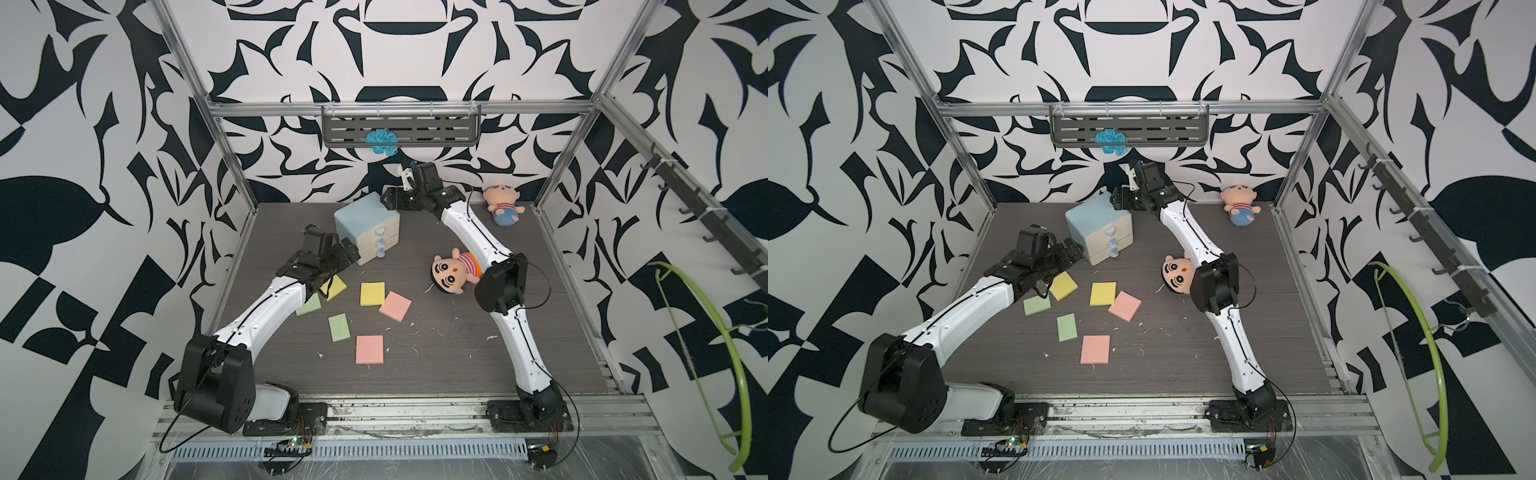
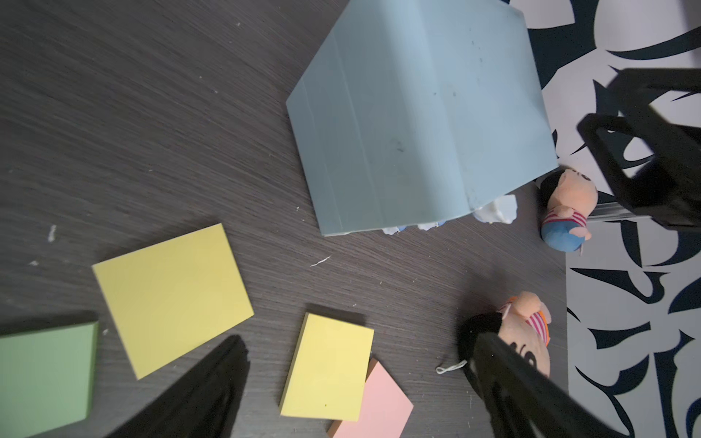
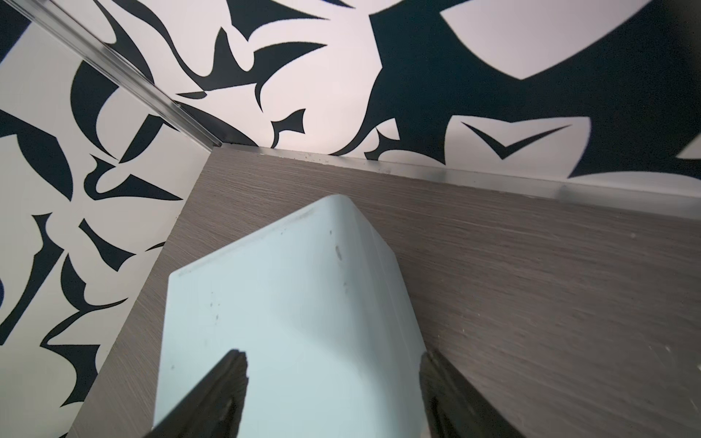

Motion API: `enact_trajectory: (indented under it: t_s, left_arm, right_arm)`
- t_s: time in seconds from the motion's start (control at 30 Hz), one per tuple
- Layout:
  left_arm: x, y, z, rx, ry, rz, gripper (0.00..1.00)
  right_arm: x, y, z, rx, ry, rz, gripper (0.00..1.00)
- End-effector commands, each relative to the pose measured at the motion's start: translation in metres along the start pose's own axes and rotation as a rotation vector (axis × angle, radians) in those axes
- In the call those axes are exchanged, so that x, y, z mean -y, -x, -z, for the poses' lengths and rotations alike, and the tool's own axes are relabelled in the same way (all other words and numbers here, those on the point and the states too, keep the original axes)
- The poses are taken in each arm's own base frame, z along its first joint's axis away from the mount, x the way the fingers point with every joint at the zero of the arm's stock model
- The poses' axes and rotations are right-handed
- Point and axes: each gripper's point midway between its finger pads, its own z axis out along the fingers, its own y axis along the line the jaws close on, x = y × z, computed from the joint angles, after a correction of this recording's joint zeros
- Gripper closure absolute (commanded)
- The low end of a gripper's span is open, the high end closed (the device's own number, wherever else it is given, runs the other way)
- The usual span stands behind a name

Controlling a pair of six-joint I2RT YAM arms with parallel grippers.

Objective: Please put the sticky notes in the drawer by color
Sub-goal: Adjust the storage box at the center of the board.

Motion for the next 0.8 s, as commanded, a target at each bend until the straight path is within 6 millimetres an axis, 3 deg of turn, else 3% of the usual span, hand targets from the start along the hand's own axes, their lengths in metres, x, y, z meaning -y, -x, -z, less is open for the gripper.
enact_trajectory:
  t_s: [0.0,0.27,0.53,0.7,0.77]
  left_arm:
    - [0.021,0.015,-0.002,0.015,-0.060,-0.013,0.01]
    - [0.026,0.034,-0.015,0.013,-0.083,-0.004,0.01]
    - [0.024,0.069,-0.038,0.009,-0.130,0.040,0.00]
    - [0.036,0.064,-0.065,-0.094,-0.188,0.042,0.13]
    - [0.040,0.060,-0.071,-0.122,-0.217,0.062,0.26]
  right_arm:
    - [-0.016,0.001,0.000,-0.019,0.093,-0.004,0.29]
    - [-0.017,-0.025,-0.006,-0.098,0.142,-0.024,0.53]
    - [-0.028,-0.054,0.000,-0.206,0.232,-0.047,0.55]
    - [-0.034,-0.068,0.000,-0.260,0.263,-0.061,0.55]
    - [-0.037,-0.073,0.001,-0.279,0.266,-0.054,0.56]
